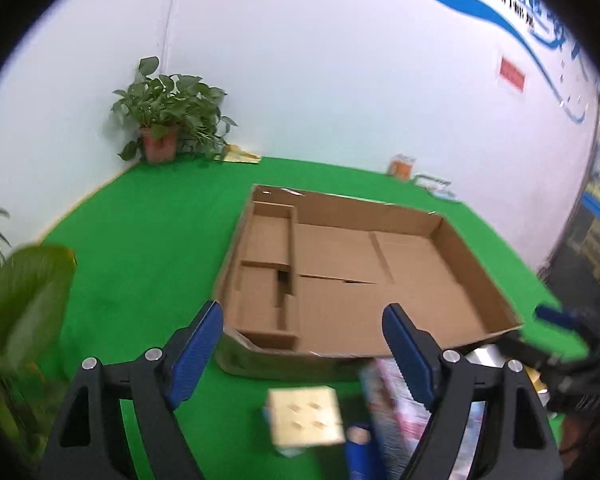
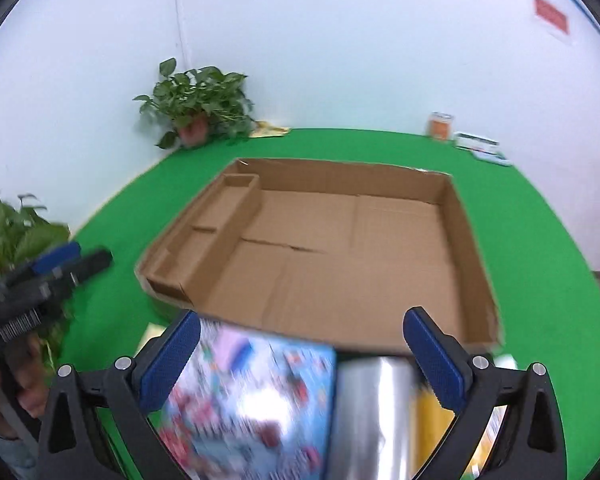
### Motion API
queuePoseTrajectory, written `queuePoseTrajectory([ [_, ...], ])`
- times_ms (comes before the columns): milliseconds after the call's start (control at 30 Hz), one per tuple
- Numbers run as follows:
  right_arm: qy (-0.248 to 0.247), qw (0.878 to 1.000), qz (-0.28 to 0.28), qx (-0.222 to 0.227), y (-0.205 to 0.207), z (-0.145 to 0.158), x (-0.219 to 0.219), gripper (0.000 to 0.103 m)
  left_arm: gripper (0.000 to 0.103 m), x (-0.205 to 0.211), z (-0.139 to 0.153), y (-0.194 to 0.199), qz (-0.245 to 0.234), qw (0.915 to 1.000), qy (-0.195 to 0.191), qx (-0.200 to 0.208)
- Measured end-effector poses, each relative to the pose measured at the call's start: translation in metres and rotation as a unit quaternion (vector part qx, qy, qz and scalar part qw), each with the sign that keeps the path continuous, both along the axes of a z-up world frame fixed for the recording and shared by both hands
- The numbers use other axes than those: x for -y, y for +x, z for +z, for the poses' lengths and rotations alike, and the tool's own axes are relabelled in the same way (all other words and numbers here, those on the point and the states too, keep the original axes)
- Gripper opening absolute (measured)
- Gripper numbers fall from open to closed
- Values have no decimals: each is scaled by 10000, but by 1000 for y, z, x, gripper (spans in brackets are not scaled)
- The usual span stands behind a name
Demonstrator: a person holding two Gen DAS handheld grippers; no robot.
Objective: Organize rigid objects
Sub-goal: 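Move both grippers to the colourful printed game box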
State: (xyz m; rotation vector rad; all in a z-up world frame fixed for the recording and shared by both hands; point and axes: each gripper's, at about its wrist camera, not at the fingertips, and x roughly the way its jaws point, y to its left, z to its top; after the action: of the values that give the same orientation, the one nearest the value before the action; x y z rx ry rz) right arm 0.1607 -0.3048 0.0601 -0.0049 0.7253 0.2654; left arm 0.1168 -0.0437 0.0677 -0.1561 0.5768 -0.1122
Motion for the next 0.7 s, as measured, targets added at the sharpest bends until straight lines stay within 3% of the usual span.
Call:
queuePoseTrajectory([
  [200, -41, 9999, -76, -98, -49, -30, 27, 102, 82, 39, -20, -20, -485, 9981, 123, -360],
  [333, 8, 9995, -15, -300, -66, -52, 41, 102, 81, 52, -36, -24, -622, 9945, -42, -846],
  [433, 258, 9987, -4, -448, -74, -58, 32, 102, 81, 57, -40, -28, -729, 9923, -133, -991],
  [700, 228, 9993, 5, -298, -100, -53, 26, 102, 81, 69, -40, -49, -821, 9926, -54, -895],
])
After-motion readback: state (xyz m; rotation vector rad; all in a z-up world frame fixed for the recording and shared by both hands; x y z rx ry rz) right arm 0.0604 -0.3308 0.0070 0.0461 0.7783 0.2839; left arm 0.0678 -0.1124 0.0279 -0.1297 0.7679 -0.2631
